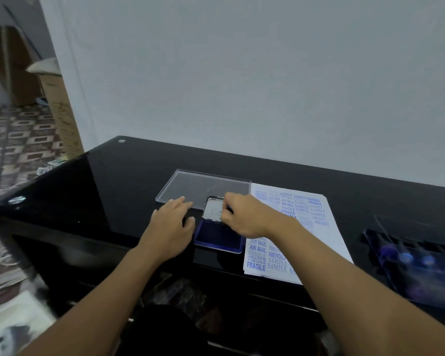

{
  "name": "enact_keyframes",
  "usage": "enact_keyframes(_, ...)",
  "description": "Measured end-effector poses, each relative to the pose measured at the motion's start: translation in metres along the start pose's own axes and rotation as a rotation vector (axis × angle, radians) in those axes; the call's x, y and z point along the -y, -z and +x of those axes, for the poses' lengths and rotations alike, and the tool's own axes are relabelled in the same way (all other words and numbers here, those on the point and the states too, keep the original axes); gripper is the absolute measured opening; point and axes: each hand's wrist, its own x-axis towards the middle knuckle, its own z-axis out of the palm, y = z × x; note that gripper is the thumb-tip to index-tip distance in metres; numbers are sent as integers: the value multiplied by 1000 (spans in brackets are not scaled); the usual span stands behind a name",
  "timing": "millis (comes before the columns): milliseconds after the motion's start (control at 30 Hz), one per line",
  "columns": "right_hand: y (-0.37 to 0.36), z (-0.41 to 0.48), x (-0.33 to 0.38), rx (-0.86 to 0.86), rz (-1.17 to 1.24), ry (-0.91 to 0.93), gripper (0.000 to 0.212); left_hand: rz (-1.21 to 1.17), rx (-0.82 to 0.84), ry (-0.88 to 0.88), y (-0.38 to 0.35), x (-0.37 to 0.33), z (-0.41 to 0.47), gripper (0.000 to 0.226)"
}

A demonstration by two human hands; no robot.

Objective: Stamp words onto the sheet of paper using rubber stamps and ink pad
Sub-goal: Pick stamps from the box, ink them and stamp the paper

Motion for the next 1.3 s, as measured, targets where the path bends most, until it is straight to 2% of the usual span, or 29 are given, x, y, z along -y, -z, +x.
enact_keyframes(467, -33, 11, 24, -42, -161, 63, 15, 144, -7, -34, -13, 9, -6, 44)
enact_keyframes(733, -43, 13, 23, -113, -48, 21, 12, 143, -43, -28, -17, 9, -9, 44)
enact_keyframes(1133, -37, 17, 27, -51, -36, -7, 11, 136, -59, -5, -19, 7, -11, 46)
enact_keyframes(1300, -41, 15, 25, -97, -16, -6, 12, 140, -55, -4, -19, 6, -10, 46)
